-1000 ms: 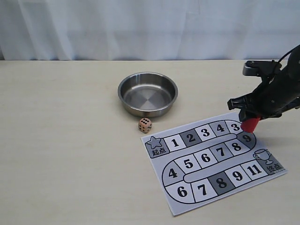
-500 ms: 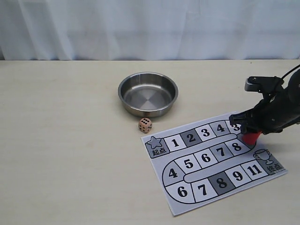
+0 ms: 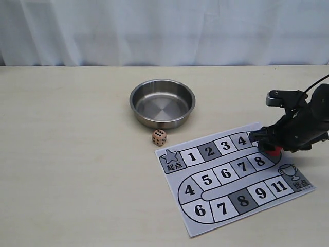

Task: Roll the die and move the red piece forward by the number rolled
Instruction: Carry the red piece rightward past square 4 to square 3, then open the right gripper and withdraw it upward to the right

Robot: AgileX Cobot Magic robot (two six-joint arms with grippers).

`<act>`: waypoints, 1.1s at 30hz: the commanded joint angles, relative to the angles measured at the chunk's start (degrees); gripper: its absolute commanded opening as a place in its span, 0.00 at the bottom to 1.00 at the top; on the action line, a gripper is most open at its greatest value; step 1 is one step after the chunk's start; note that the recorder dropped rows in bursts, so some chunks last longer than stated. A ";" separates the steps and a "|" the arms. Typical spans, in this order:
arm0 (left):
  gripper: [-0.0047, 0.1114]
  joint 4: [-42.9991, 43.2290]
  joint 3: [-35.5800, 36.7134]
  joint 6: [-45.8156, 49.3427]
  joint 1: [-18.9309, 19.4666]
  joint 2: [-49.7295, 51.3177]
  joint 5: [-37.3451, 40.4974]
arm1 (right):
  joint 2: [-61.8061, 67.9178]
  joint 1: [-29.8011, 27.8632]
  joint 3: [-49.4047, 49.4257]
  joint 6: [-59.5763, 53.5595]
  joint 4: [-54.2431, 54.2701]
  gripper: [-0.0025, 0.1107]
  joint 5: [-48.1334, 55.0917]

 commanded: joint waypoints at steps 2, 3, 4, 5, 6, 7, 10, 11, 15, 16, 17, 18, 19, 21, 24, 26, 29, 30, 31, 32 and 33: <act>0.04 -0.27 0.11 -0.23 -0.10 -0.01 -0.54 | -3.51 -0.21 0.04 2.50 -0.21 0.72 -0.55; 0.04 -0.27 0.11 -0.23 -0.10 -0.01 -0.54 | -4.19 -0.21 0.04 2.50 -0.21 0.72 -0.68; 0.04 -0.27 0.11 -0.23 -0.10 -0.01 -0.54 | -5.29 -0.29 0.04 2.50 -0.21 0.71 -0.93; 0.04 -0.27 0.11 -0.23 -0.10 -0.01 -0.54 | -6.03 -0.29 0.04 2.50 -0.21 0.71 -0.91; 0.04 -0.27 0.11 -0.23 -0.10 -0.01 -0.54 | -6.73 -0.29 0.04 2.50 -0.21 0.71 -1.04; 0.04 -0.27 0.11 -0.23 -0.10 -0.01 -0.54 | -7.75 -0.29 0.04 2.50 -0.21 0.71 -1.04; 0.04 -0.27 0.11 -0.23 -0.10 -0.01 -0.54 | -10.26 -0.29 0.04 2.92 -0.21 0.71 -0.65; 0.04 -0.27 0.11 -0.23 -0.10 -0.01 -0.54 | -10.82 -0.29 0.04 2.92 -0.21 0.71 -0.32; 0.04 -0.27 0.11 -0.23 -0.10 -0.01 -0.54 | -13.34 -0.44 0.04 4.48 -0.21 0.49 2.51; 0.04 -0.27 0.11 -0.23 -0.10 -0.01 -0.54 | -13.71 -0.44 0.04 4.48 -0.32 0.44 3.32; 0.04 -0.27 0.11 -0.23 -0.10 -0.01 -0.54 | -14.07 -0.44 0.04 4.48 -0.32 0.40 4.48; 0.04 -0.27 0.11 -0.23 -0.10 -0.01 -0.54 | -15.02 -0.55 0.04 4.48 -0.62 0.30 5.97; 0.04 -0.27 0.11 -0.23 -0.10 -0.01 -0.54 | -16.21 -0.96 -0.10 4.48 -0.62 0.22 7.29; 0.04 -0.27 0.11 -0.23 -0.10 -0.01 -0.54 | -17.40 -2.44 -1.66 4.37 -0.62 0.13 10.95; 0.04 -0.27 0.11 -0.23 -0.10 -0.01 -0.54 | -19.25 -5.35 -4.92 -0.15 -1.26 0.06 18.38; 0.04 -0.27 0.11 -0.23 -0.10 -0.01 -0.54 | -20.25 -6.19 -5.55 -3.33 -2.18 0.06 20.66; 0.04 -0.27 0.11 -0.23 -0.10 -0.01 -0.54 | -22.08 -6.51 -5.55 -5.27 -4.49 0.06 21.05; 0.04 -0.27 0.11 -0.23 -0.10 -0.01 -0.54 | -22.62 -6.51 -5.55 -5.27 -4.66 0.06 21.05; 0.04 -0.27 0.11 -0.23 -0.10 -0.01 -0.54 | -23.00 -6.51 -5.55 -5.27 -4.66 0.06 21.05; 0.04 -0.27 0.11 -0.23 -0.10 -0.01 -0.54 | -23.55 -6.51 -5.55 -5.27 -4.66 0.06 21.45; 0.04 -0.27 0.11 -0.23 -0.10 -0.01 -0.54 | -24.17 -6.51 -5.55 -5.27 -4.66 0.06 22.61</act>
